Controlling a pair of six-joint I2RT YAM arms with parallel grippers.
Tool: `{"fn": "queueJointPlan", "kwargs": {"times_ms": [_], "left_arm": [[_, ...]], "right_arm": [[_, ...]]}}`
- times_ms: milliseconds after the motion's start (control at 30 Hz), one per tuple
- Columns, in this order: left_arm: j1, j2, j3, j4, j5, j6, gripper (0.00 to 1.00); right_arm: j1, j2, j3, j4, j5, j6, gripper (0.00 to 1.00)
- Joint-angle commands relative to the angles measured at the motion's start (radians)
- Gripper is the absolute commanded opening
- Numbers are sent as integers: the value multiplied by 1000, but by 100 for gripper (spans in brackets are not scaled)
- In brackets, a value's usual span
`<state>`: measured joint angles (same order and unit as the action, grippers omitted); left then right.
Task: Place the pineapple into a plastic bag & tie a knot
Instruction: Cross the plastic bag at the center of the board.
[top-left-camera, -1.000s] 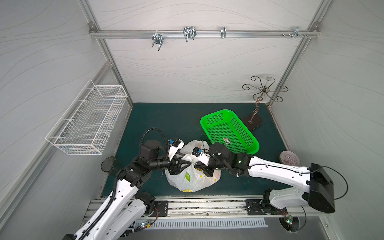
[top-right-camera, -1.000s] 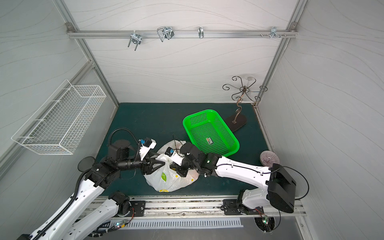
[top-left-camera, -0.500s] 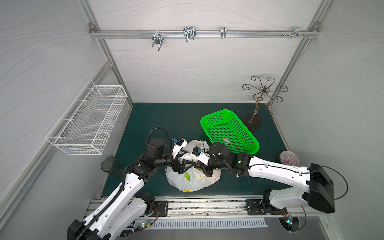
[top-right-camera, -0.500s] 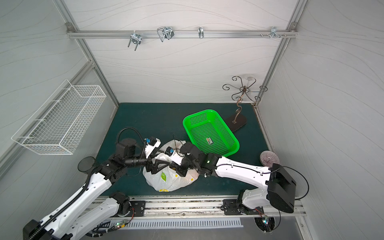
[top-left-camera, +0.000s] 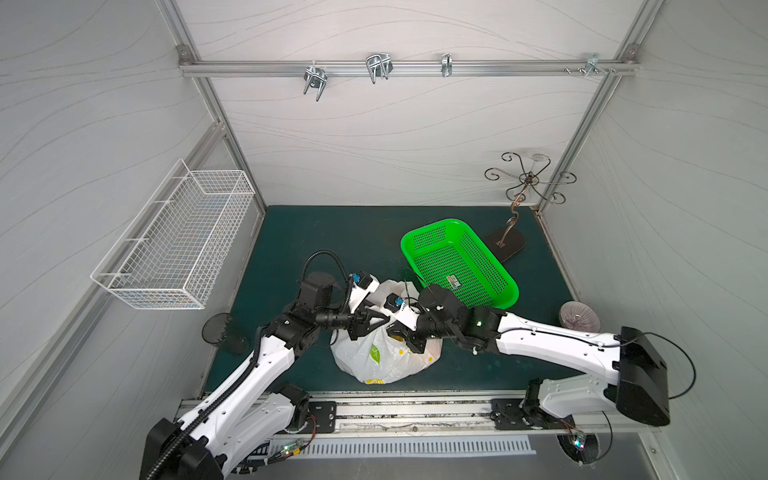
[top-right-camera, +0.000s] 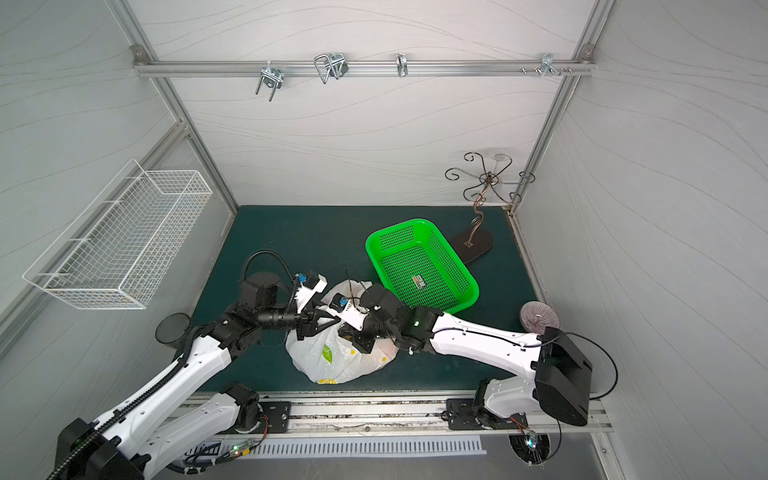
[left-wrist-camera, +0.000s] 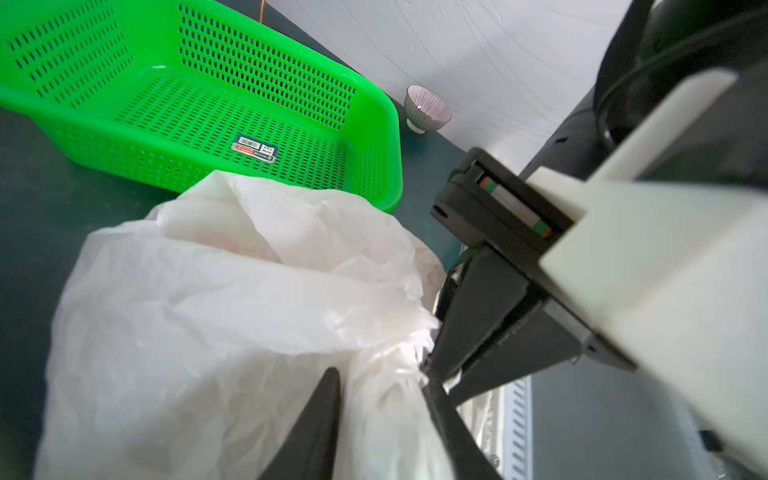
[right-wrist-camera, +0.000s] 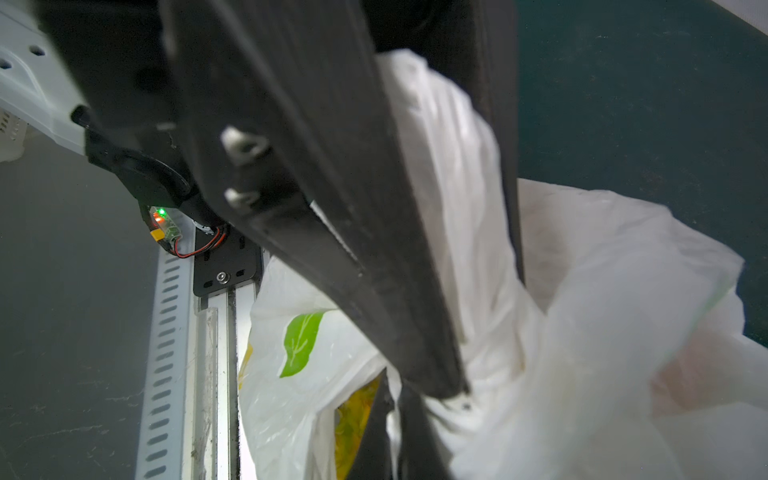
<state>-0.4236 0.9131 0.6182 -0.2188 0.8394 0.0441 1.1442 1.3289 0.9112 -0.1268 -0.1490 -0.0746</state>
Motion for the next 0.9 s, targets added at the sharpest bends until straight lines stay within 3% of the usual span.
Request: {"fn": "queueJointPlan", "kwargs": {"times_ms": [0,133,233,333,500,667,767,867], "left_arm": [[5,0,19,39,32,8,22],[5,-6,21,24,31,17,0],[5,-13,25,24,25,18,0],[5,-22,32,19,8,30,0],[5,-51,50,-17,-48,89,0],[5,-65,49,-3,-69,90,0],[5,-65,46,14,-64,80,0],[5,-67,47,21,-59,75,0]], "right_arm": [[5,4,-3,24,0,8,0],[6,1,0,20,1,12,0],[6,-11,3,12,2,19,1],[5,-33,27,-27,10,36,40],[6,-155,122,-210,13,104,69],[4,-259,237,-374,69,288,67],[5,-265,309,-433,200,525,57],[5,-233,388,-539,342,867,53]]}}
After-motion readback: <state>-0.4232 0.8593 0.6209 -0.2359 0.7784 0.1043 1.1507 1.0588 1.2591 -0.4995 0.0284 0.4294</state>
